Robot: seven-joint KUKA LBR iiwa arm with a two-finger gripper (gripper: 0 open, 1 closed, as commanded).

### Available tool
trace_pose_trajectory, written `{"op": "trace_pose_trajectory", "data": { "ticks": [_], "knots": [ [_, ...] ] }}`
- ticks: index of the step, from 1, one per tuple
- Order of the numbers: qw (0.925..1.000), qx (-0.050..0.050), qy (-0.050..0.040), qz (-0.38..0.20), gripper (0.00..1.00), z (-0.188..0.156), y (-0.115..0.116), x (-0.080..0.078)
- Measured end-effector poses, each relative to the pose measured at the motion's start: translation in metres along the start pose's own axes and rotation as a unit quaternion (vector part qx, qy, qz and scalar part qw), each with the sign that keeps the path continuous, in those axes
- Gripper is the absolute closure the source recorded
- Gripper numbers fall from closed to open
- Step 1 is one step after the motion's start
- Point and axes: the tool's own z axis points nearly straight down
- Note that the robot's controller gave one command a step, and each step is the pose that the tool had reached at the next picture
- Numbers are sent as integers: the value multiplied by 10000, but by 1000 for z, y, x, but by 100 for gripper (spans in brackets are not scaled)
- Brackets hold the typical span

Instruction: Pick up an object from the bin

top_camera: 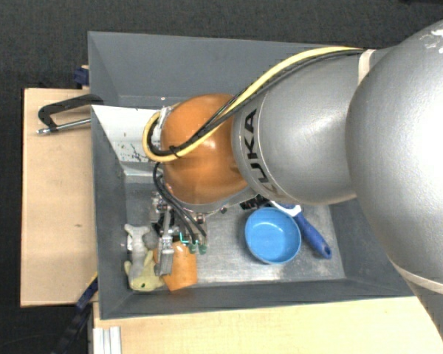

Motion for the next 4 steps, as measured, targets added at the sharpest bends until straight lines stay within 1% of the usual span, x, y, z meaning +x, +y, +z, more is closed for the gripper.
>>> {"op": "trace_pose_trajectory", "data": {
  "ticks": [1,2,3,4],
  "knots": [
    [9710,4,-38,-2392,0,85,-33,0],
    [8448,14,-75,-5350,0,53,-45,-1],
    [8286,10,-72,-5597,0,47,-21,1],
    [7414,30,-106,-6710,0,81,-24,-3]
  ]
}}
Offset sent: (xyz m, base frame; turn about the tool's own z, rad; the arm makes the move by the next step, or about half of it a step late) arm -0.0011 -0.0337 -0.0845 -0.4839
